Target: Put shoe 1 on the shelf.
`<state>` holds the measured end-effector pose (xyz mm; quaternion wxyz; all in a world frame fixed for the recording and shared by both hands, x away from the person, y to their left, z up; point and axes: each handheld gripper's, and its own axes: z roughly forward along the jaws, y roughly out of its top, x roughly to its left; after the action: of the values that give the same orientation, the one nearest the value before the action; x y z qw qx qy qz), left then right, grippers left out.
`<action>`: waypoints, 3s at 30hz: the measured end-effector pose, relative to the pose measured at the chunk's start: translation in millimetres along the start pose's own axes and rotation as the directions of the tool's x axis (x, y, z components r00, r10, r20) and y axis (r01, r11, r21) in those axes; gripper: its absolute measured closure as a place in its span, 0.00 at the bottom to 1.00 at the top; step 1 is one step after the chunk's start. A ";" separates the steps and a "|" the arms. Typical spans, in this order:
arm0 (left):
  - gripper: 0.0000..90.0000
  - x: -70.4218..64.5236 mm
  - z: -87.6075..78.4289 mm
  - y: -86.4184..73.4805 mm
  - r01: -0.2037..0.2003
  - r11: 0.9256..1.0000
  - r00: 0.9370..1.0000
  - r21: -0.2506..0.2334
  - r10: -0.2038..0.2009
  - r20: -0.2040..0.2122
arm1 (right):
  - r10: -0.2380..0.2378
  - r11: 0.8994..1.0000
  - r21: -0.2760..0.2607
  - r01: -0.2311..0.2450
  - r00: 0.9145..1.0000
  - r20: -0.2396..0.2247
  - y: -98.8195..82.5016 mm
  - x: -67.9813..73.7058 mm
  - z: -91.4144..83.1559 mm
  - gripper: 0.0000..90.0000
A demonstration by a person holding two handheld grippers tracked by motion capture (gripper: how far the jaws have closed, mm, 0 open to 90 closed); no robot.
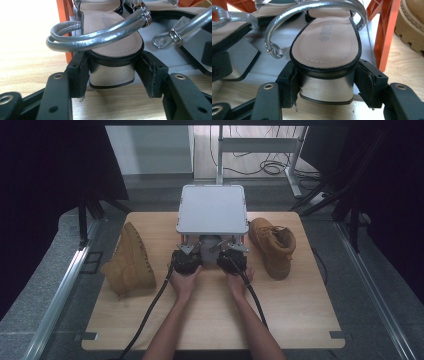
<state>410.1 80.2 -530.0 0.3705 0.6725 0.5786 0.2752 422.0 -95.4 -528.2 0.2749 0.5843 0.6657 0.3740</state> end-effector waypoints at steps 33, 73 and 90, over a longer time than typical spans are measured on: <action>0.44 -1.0 -1.8 0.7 0.021 1.000 1.000 -0.002 -0.021 0.012 | 0.022 1.000 0.012 -0.021 0.999 -0.034 0.6 -2.2 15.2 0.38; 0.99 43.1 -15.3 -7.6 0.050 0.997 0.995 0.060 -0.055 0.087 | -0.014 1.000 -0.012 0.013 0.994 -0.106 -0.9 -45.9 -6.1 0.99; 1.00 36.1 -8.8 -6.8 0.078 0.996 0.989 0.053 -0.084 0.120 | -0.023 1.000 -0.008 0.023 0.995 -0.100 -0.2 -38.2 0.7 0.99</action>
<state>405.6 117.7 -532.6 0.3997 0.6727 0.5882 0.2044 428.8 -132.9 -531.5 0.2476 0.5561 0.6839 0.4021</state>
